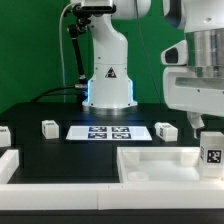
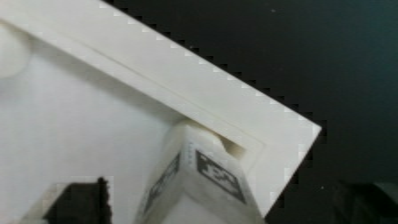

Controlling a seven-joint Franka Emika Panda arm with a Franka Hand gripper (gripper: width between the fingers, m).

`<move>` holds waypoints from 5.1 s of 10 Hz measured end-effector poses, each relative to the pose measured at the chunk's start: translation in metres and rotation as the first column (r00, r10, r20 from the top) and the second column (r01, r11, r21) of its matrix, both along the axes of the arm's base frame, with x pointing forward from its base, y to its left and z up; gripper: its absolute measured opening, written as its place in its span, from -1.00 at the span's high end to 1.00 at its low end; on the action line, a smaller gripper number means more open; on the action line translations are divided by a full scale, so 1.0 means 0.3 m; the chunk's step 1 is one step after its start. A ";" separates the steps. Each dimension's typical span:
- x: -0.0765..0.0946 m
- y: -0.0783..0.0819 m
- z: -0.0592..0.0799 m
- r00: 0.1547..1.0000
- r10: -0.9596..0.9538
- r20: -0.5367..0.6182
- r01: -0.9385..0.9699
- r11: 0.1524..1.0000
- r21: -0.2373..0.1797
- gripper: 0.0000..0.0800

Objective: Assemble square table

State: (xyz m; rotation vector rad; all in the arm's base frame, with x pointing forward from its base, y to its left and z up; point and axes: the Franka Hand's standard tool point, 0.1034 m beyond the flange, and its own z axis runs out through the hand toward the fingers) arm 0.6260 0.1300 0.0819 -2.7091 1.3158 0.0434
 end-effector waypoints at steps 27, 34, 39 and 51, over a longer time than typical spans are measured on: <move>0.002 -0.008 -0.012 1.000 0.022 0.002 -0.022 1.000 -0.003 -0.62; 0.023 -0.023 -0.006 0.844 0.534 0.038 -0.529 0.843 -0.102 -0.12; 0.014 -0.034 -0.008 0.996 0.092 -0.003 -0.092 0.993 -0.072 0.26; 0.003 0.006 -0.013 0.969 -0.245 -0.029 0.243 0.969 -0.052 -0.59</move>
Offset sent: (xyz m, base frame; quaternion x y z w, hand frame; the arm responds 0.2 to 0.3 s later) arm 0.0124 -0.0154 0.0043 -0.0765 0.0856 -0.4631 0.8788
